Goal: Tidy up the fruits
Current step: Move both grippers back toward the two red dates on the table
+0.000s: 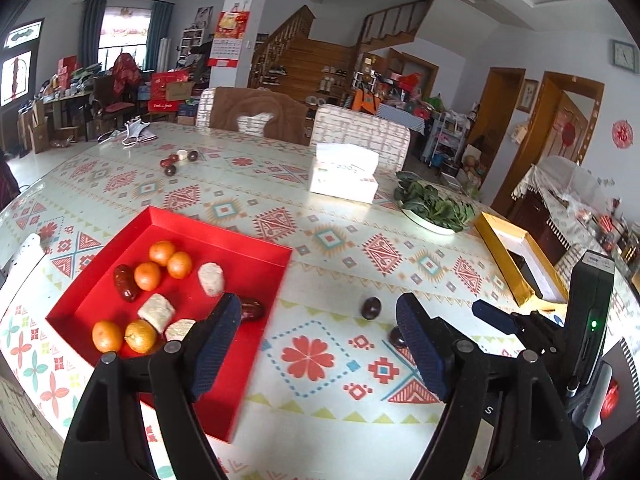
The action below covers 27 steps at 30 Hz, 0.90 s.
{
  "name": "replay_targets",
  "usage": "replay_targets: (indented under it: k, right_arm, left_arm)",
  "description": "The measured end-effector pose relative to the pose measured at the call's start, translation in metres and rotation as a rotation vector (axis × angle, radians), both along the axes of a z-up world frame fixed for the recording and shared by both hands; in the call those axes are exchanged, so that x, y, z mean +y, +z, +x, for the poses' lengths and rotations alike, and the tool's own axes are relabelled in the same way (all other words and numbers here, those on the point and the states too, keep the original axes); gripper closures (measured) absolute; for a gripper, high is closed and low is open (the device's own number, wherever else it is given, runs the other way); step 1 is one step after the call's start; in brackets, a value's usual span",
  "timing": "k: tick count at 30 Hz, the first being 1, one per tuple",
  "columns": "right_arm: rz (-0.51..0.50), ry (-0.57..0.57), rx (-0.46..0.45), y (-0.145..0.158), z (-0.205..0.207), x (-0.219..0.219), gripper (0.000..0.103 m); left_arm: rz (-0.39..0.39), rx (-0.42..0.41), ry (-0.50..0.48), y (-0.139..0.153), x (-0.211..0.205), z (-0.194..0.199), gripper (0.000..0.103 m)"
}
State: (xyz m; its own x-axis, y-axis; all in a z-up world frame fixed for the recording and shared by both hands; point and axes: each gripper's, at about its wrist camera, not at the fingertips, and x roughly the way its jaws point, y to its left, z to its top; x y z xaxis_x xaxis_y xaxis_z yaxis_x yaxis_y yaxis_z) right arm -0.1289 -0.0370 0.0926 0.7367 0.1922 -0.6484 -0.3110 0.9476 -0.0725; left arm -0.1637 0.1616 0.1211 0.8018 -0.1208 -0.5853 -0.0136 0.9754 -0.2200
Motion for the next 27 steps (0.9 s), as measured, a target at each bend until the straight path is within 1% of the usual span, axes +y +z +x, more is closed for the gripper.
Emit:
replay_targets:
  k: [12,15,18,20,23,27]
  right_arm:
    - [0.022,-0.036,0.028,-0.008,0.006,-0.025,0.038]
    - [0.111,-0.053,0.077,-0.009,0.016,-0.049,0.038]
    - [0.182,-0.09,0.134,-0.015,0.029,-0.074,0.039]
    - [0.213,-0.084,0.166,-0.02,0.033,-0.079,0.045]
    - [0.241,-0.034,0.219,-0.032,0.038,-0.072,0.048]
    - [0.228,0.025,0.253,-0.045,0.045,-0.049,0.048]
  left_arm:
    - [0.011,0.034,-0.029,-0.007,-0.019,0.009,0.023]
    - [-0.007,0.047,-0.027,-0.01,-0.015,0.013,0.023]
    - [-0.027,0.058,-0.003,-0.015,-0.006,0.016,0.023]
    - [-0.047,0.072,0.011,-0.021,0.0,0.022,0.023]
    - [-0.057,0.099,0.004,-0.032,0.0,0.031,0.023]
    - [-0.053,0.121,-0.023,-0.042,-0.008,0.04,0.023]
